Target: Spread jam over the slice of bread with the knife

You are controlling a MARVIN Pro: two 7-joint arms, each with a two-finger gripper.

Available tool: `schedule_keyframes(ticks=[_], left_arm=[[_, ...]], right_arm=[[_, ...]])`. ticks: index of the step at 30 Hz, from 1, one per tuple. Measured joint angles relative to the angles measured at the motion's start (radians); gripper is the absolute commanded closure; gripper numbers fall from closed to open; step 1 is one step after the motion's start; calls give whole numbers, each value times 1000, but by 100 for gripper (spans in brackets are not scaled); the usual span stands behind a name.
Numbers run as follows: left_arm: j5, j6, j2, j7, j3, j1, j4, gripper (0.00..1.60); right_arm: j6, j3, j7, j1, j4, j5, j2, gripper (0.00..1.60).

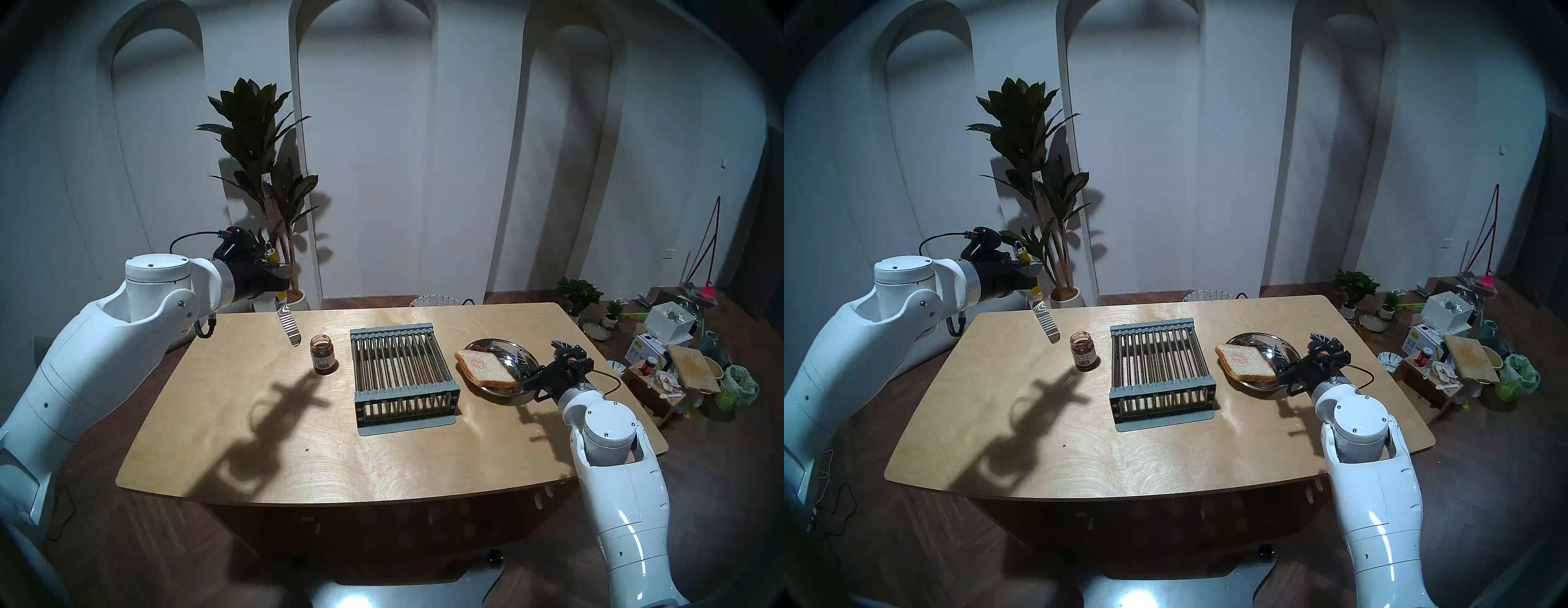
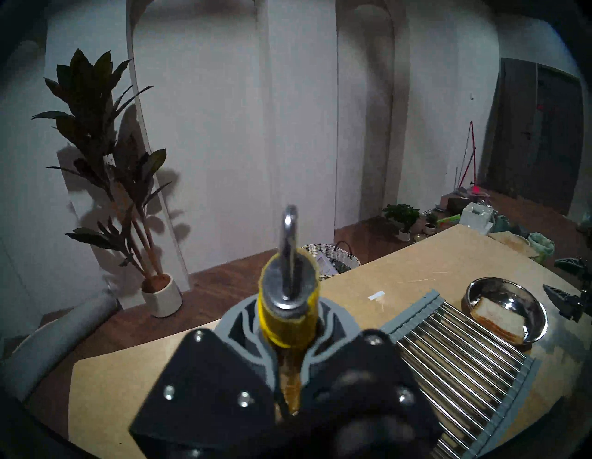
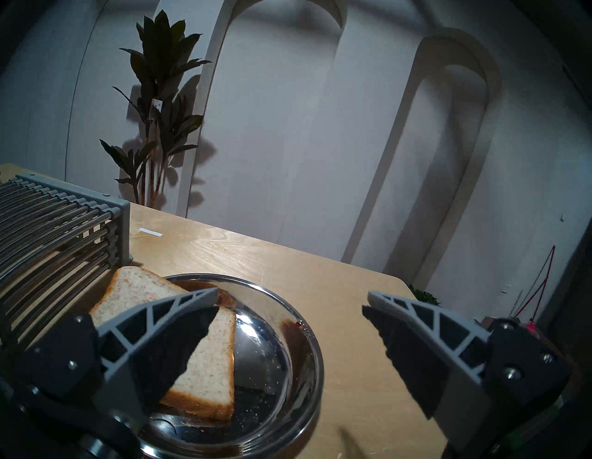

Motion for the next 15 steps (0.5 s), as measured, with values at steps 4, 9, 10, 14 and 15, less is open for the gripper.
schedule_keyframes(ticks=[4, 9, 10, 14, 15], left_arm=[[23, 35, -45, 34, -20, -39, 30, 160], [22, 72, -87, 76, -23, -77, 35, 160], [21, 76, -91, 83, -23, -78, 34, 160], [4, 98, -116, 136, -26, -83, 17, 160], [-2, 104, -123, 151, -27, -83, 12, 160]], right_arm=[[25, 3, -17, 0, -9, -15, -5, 0], [48, 7, -30, 0, -17, -27, -9, 0], [50, 8, -31, 0, -18, -28, -9, 0], [63, 12, -36, 0, -22, -34, -12, 0], [66, 13, -37, 0, -23, -35, -12, 0]])
